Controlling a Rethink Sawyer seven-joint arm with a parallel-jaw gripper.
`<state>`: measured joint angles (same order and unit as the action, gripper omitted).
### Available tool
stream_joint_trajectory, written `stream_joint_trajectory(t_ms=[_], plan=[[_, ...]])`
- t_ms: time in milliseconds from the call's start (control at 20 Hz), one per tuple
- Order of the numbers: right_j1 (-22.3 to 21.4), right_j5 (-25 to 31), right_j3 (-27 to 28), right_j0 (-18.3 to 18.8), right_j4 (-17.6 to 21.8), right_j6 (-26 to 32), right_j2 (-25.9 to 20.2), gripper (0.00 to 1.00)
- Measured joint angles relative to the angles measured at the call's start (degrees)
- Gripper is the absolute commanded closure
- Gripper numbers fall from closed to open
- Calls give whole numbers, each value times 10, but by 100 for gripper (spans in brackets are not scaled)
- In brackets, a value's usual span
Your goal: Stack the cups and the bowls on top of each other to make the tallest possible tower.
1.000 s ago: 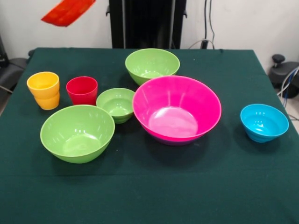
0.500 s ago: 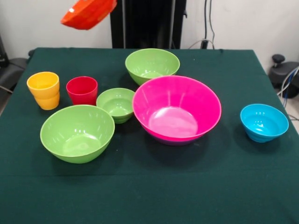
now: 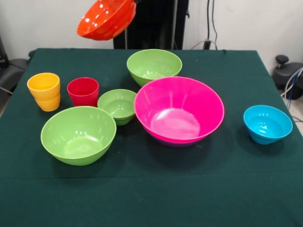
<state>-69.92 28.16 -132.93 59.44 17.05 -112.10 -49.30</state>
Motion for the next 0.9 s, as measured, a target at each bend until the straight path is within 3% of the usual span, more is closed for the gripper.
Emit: stream_joint_trajectory(t_ms=[350, 550, 900], plan=[[27, 63, 81, -31, 2, 0, 9, 100], [35, 72, 105, -42, 4, 0, 18, 100], [82, 74, 162, -97, 30, 0, 60, 100]])
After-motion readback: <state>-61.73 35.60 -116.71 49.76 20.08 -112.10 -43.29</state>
